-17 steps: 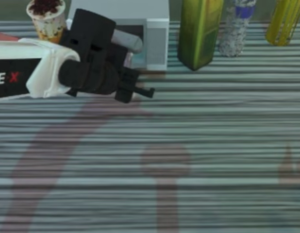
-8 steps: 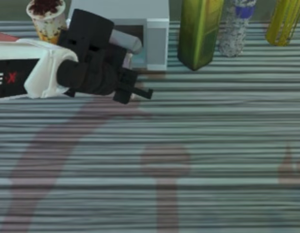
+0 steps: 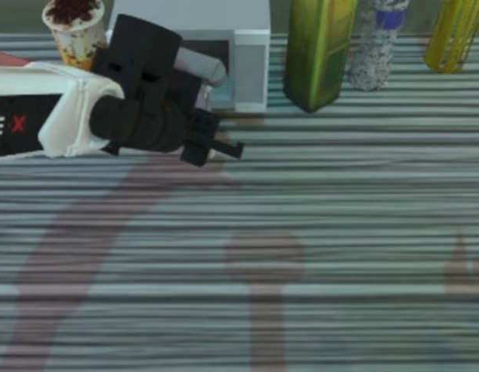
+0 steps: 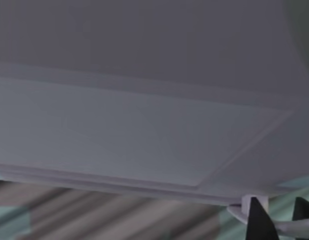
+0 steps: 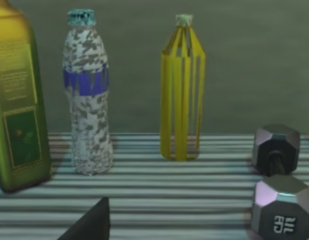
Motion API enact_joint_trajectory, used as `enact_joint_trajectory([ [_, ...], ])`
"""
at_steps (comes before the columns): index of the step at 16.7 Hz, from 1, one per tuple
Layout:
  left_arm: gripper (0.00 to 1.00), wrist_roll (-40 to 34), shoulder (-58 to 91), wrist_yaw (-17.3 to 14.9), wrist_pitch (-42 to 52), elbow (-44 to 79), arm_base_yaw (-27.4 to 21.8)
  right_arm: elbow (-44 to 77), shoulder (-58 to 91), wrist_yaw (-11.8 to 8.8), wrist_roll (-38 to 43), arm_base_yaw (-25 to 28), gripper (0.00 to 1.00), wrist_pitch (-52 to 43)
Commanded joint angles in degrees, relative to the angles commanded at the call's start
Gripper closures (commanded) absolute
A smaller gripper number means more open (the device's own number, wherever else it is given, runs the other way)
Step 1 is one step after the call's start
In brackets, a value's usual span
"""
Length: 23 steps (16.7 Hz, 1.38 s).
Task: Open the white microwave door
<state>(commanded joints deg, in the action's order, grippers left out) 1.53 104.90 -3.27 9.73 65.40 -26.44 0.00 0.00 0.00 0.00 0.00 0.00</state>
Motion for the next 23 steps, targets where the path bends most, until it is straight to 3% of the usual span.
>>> enact_joint_trajectory([
  [9,1.0,0.0,0.0,0.0,0.0,0.0,0.0,0.0,0.0,0.0,0.0,0.0,0.0,0.0],
  [18,1.0,4.39,-1.72,-3.77,0.01,-2.08,1.79,0.0,0.0,0.0,0.0,0.0,0.0,0.0],
  [23,1.0,4.54,-1.75,-3.87,0.02,-2.16,1.86,0.0,0.0,0.0,0.0,0.0,0.0,0.0],
])
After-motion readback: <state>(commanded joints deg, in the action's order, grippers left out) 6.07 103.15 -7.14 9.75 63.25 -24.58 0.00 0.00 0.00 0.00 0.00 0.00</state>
